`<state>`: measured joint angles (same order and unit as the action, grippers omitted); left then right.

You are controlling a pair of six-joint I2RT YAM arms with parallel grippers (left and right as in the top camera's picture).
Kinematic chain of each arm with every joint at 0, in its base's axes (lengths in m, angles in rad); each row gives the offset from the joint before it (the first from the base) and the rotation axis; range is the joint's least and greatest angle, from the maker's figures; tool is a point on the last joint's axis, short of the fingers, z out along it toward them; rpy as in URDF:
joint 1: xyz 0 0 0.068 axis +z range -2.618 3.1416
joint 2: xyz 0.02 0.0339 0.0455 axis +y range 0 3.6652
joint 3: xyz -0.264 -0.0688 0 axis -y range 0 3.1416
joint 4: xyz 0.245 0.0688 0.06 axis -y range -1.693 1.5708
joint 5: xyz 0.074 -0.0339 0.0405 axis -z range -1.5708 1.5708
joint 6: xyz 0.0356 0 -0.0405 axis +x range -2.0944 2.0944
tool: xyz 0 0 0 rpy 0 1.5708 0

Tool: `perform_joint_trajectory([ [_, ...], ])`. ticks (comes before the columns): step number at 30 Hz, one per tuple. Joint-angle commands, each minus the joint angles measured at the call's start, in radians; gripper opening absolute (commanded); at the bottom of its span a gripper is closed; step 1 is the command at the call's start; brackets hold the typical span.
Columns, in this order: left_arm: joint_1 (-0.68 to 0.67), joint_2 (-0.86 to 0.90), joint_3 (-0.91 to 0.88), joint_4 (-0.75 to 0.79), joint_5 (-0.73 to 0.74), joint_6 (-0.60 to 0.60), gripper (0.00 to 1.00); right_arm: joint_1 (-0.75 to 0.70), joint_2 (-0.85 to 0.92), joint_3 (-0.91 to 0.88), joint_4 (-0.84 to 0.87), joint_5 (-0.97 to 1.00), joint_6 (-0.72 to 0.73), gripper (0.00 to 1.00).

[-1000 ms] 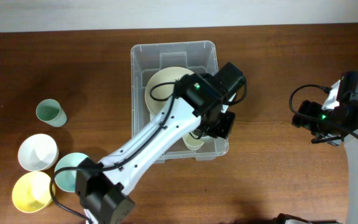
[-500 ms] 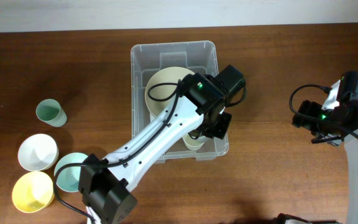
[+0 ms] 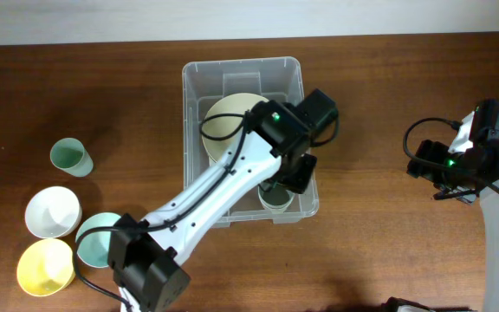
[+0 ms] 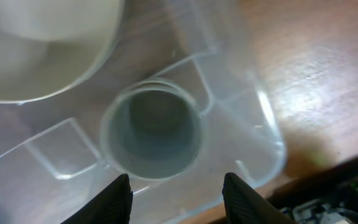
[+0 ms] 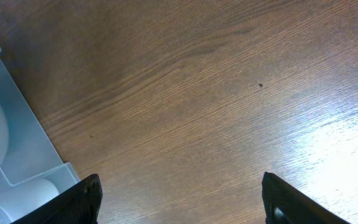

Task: Pack container
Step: 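Carry the grey cup with the left gripper and drop it into the cream cup, then grasp the mint-green cup with the left gripper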

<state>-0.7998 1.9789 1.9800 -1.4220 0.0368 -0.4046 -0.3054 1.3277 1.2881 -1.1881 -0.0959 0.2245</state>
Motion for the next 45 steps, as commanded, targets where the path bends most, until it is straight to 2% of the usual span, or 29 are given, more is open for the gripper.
perform_joint_trajectory([
  [1,0.098,-0.026,-0.003,-0.040,-0.067,0.001,0.49,-0.003,-0.006,-0.005,-0.001,0.002,-0.011,0.78],
  [3,0.169,-0.050,-0.003,-0.068,-0.132,0.000,0.50,-0.003,-0.006,-0.005,-0.001,0.002,-0.011,0.78],
  [5,0.273,-0.088,-0.003,-0.078,-0.201,-0.004,0.57,-0.003,-0.006,-0.005,0.000,0.002,-0.011,0.78],
  [8,0.426,-0.127,-0.003,-0.060,-0.239,-0.002,0.74,-0.003,-0.006,-0.005,0.000,0.002,-0.011,0.78],
  [9,0.522,-0.131,-0.003,-0.040,-0.260,0.005,0.82,-0.003,-0.006,-0.005,0.000,0.002,-0.011,0.78],
  [10,0.626,-0.121,-0.003,-0.006,-0.262,0.043,0.83,-0.003,-0.006,-0.005,0.000,0.002,-0.011,0.78],
  [13,0.761,-0.080,-0.003,0.043,-0.242,0.097,0.83,-0.003,-0.006,-0.005,-0.001,0.002,-0.011,0.78],
  [14,0.845,-0.031,-0.003,0.063,-0.201,0.130,0.83,-0.003,-0.006,-0.005,-0.001,0.002,-0.011,0.78],
  [17,0.941,0.052,-0.003,0.077,-0.193,0.130,0.84,-0.003,-0.006,-0.005,-0.004,0.002,-0.011,0.78],
  [23,1.052,0.180,-0.003,0.123,-0.187,0.130,0.83,-0.003,-0.006,-0.005,-0.007,0.002,-0.011,0.78],
  [29,1.071,0.270,-0.003,0.155,-0.186,0.130,0.82,-0.003,-0.006,-0.005,-0.003,0.002,-0.011,0.78],
  [30,1.071,0.283,-0.003,0.158,-0.185,0.130,0.79,-0.003,-0.006,-0.005,-0.003,0.002,-0.011,0.78],
  [31,1.071,0.299,-0.003,0.158,-0.181,0.130,0.59,-0.003,-0.006,-0.005,-0.003,0.002,-0.011,0.78],
  [32,1.071,0.309,-0.003,0.158,-0.163,0.130,0.34,-0.003,-0.006,-0.005,-0.003,0.003,-0.011,0.78],
  [33,1.071,0.309,-0.003,0.159,-0.156,0.130,0.20,-0.003,-0.006,-0.005,-0.003,0.003,-0.011,0.78],
  [34,1.071,0.308,-0.003,0.160,-0.156,0.130,0.10,-0.003,-0.006,-0.005,-0.003,0.003,-0.011,0.78],
  [35,1.071,0.307,-0.001,0.162,-0.156,0.130,0.04,-0.003,-0.006,-0.005,-0.003,0.003,-0.011,0.78],
  [37,1.071,0.306,0.006,0.161,-0.156,0.130,0.00,-0.003,-0.006,-0.005,-0.001,0.003,-0.011,0.78],
  [45,1.028,0.240,0.113,0.080,-0.132,0.130,0.01,-0.003,-0.006,-0.005,-0.001,0.003,-0.011,0.78],
])
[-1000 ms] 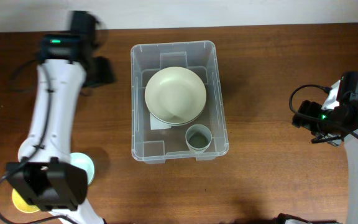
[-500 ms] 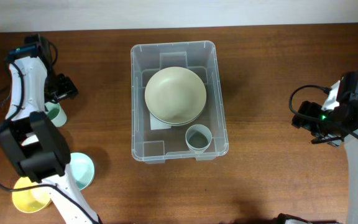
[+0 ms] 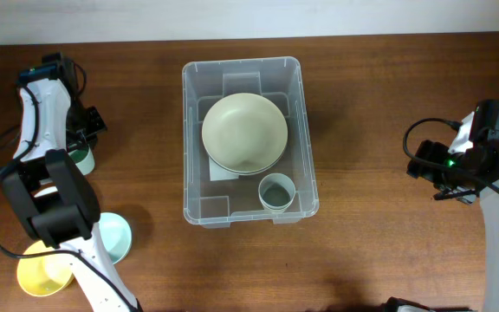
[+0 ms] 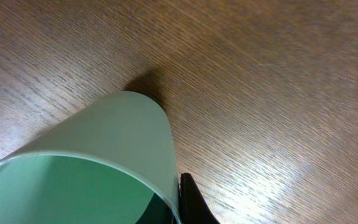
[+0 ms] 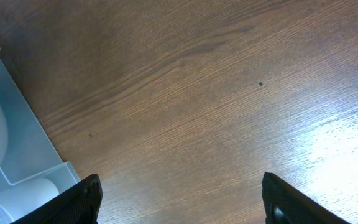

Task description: Pack container

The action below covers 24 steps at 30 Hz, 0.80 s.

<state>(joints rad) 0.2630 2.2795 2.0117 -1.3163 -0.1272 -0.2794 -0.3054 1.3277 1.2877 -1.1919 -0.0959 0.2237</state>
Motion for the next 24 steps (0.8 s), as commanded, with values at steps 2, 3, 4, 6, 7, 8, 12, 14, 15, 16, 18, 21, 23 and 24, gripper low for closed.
perform_joint_trajectory([
  [2,-0.066,-0.106,0.119,-0.052,0.066,0.005,0.00,-0.003,-0.006,-0.004,0.003,0.003,-0.010,0.78],
  [3,-0.085,-0.131,0.136,-0.064,0.089,0.005,0.00,-0.003,-0.006,-0.004,0.002,0.003,-0.010,0.78],
  [4,-0.119,-0.175,0.156,-0.078,0.126,0.005,0.01,-0.003,-0.006,-0.004,0.002,0.003,-0.011,0.78],
  [6,-0.168,-0.229,0.167,-0.084,0.155,0.005,0.01,-0.003,-0.006,-0.004,0.003,0.003,-0.011,0.78],
  [7,-0.220,-0.277,0.169,-0.083,0.158,0.005,0.01,-0.003,-0.006,-0.004,0.003,0.003,-0.011,0.78],
  [8,-0.242,-0.295,0.169,-0.082,0.158,0.005,0.00,-0.003,-0.006,-0.004,0.003,0.003,-0.010,0.78],
  [12,-0.435,-0.390,0.169,-0.085,0.158,0.005,0.01,-0.003,-0.006,-0.004,0.003,0.003,-0.011,0.78],
  [14,-0.538,-0.402,0.169,-0.092,0.158,0.005,0.00,-0.003,-0.006,-0.004,0.003,0.003,-0.010,0.78],
  [15,-0.599,-0.401,0.169,-0.099,0.158,0.005,0.00,-0.003,-0.006,-0.004,0.003,0.003,-0.011,0.78],
  [16,-0.644,-0.398,0.168,-0.104,0.158,0.004,0.01,-0.003,-0.006,-0.004,0.002,0.003,-0.011,0.78],
  [18,-0.743,-0.386,0.166,-0.116,0.158,0.004,0.00,-0.003,-0.006,-0.004,0.002,0.003,-0.010,0.78],
  [21,-0.866,-0.367,0.164,-0.131,0.158,-0.009,0.01,-0.003,-0.006,-0.004,0.002,0.003,-0.011,0.78],
  [23,-0.932,-0.355,0.163,-0.141,0.159,-0.023,0.00,-0.003,-0.006,-0.004,0.002,0.003,-0.011,0.78],
  [24,-0.986,-0.344,0.163,-0.155,0.159,-0.023,0.01,-0.003,-0.006,-0.004,0.002,0.003,-0.010,0.78],
])
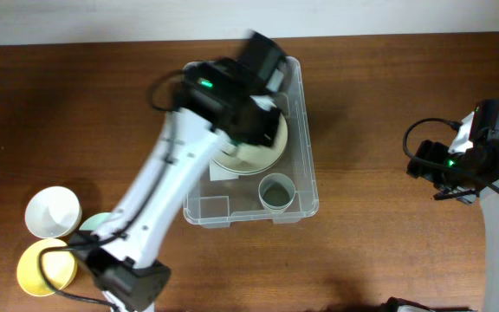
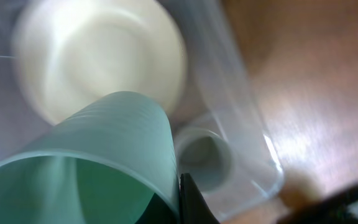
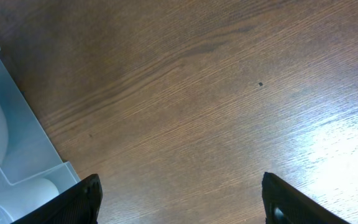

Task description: Pack container

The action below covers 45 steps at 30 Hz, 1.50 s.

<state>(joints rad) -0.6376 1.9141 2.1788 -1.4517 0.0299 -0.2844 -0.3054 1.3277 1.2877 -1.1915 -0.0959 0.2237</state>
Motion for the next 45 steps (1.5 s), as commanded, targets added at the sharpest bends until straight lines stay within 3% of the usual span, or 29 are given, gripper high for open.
perform_joint_trajectory([
  [1,-0.111,0.031,-0.004,-0.030,0.002,-0.018,0.01,-0.003,-0.006,-0.004,0.001,0.003,-0.011,0.78],
  [6,-0.193,0.069,-0.005,-0.079,0.009,-0.044,0.01,-0.003,-0.006,-0.004,-0.001,0.002,-0.011,0.78],
  [14,-0.215,0.105,-0.009,-0.091,0.038,-0.044,0.02,-0.003,-0.006,-0.004,-0.001,0.002,-0.011,0.78],
  [15,-0.215,0.106,-0.009,-0.094,0.038,-0.044,0.08,-0.003,-0.006,-0.004,-0.001,0.002,-0.010,0.78],
  [17,-0.215,0.106,-0.010,-0.100,0.038,-0.043,0.45,-0.003,-0.006,-0.004,-0.001,0.002,-0.011,0.78],
  [19,-0.215,0.106,-0.011,-0.106,0.038,-0.043,0.62,-0.003,-0.006,-0.004,-0.001,0.002,-0.010,0.78],
  [25,-0.183,0.093,-0.010,-0.115,-0.071,-0.061,0.66,-0.003,-0.006,-0.004,-0.001,0.002,-0.011,0.78],
  [34,0.115,-0.129,-0.011,-0.207,-0.332,-0.246,0.69,-0.003,-0.006,-0.004,-0.001,0.002,-0.011,0.78],
  [41,0.406,-0.248,-0.141,-0.203,-0.333,-0.262,0.74,-0.003,-0.006,-0.004,-0.001,0.002,-0.011,0.78],
  [45,0.558,-0.253,-0.362,-0.121,-0.260,-0.261,0.79,-0.003,-0.006,-0.004,-0.001,0.002,-0.011,0.78],
])
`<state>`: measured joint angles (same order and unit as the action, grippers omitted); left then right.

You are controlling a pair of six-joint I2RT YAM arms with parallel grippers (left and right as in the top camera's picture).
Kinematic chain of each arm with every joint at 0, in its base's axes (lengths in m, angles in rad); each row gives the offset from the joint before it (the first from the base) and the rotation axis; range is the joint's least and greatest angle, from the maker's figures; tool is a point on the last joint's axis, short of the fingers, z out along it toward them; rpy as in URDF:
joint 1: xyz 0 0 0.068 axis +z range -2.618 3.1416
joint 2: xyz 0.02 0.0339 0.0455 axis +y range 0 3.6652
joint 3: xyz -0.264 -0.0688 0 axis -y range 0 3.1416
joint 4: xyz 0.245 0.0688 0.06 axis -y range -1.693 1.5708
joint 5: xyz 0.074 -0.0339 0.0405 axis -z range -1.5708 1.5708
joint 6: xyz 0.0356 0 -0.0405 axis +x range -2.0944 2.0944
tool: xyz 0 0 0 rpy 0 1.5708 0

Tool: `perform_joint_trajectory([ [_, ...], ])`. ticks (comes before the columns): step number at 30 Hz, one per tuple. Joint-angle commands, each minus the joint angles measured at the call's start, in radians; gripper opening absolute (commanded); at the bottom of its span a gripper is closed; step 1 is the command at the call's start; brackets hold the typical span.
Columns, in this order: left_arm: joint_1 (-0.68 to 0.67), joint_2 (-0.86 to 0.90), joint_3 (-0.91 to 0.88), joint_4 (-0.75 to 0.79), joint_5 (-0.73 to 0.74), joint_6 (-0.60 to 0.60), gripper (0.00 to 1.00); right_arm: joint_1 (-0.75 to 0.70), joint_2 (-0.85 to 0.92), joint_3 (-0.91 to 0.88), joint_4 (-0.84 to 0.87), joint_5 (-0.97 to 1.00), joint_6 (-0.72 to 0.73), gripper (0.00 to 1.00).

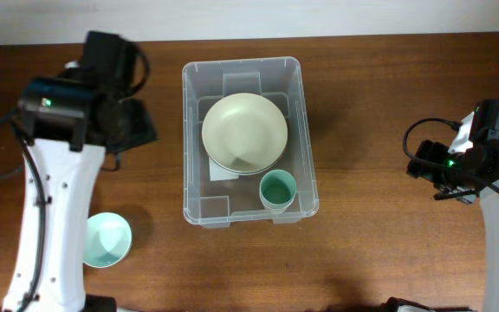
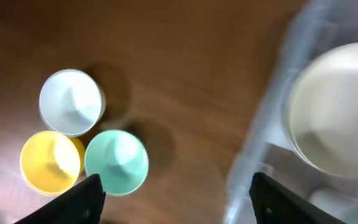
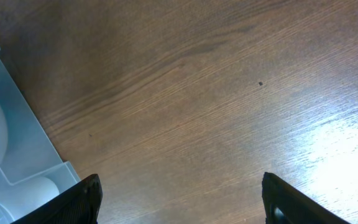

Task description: Pack container

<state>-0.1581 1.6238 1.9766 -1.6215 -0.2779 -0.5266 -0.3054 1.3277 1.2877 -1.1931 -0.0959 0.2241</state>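
Observation:
The clear plastic container [image 1: 196,113] stands mid-table. It holds a stack of cream plates [image 1: 244,132] and, in its front right corner, a green cup [image 1: 277,189] nested in a grey cup. My left gripper [image 2: 178,208] is open and empty, high over the wood left of the container [image 2: 272,155]. Below it lie a white bowl [image 2: 71,110], a yellow bowl [image 2: 50,160] and a teal bowl [image 2: 116,162]. My right gripper [image 3: 179,208] is open over bare wood right of the container [image 3: 8,143].
In the overhead view the left arm [image 1: 55,191] covers the white and yellow bowls; only the teal bowl [image 1: 107,239] shows beside it. The right arm [image 1: 483,165] stays near the table's right edge. The table [image 1: 379,104] is dark wood.
The green cup, held by my left gripper over the container, now sits inside the grey cup. The left gripper is open and has moved left, off the container. The right arm is unchanged.
My left gripper stood open over the grey cup in the container while the green cup stood far left. Then it was at the green cup on the table, then held it above the container. Now the cup is nested in the container and the gripper is empty.

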Motion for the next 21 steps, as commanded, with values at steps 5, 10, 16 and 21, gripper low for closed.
perform_joint_trajectory([
  [5,0.189,0.037,-0.491,0.228,0.143,0.008,0.80,-0.003,-0.006,-0.004,0.000,0.002,-0.011,0.78],
  [10,0.254,0.037,-0.757,0.391,0.199,0.036,0.84,-0.003,-0.006,-0.004,0.001,0.002,-0.011,0.78],
  [16,0.259,0.037,-0.997,0.610,0.237,0.079,0.84,-0.003,-0.006,-0.004,0.001,0.002,-0.011,0.78],
  [21,0.259,0.038,-1.049,0.673,0.217,0.079,0.79,-0.003,-0.006,-0.004,0.001,0.002,-0.011,0.78],
])
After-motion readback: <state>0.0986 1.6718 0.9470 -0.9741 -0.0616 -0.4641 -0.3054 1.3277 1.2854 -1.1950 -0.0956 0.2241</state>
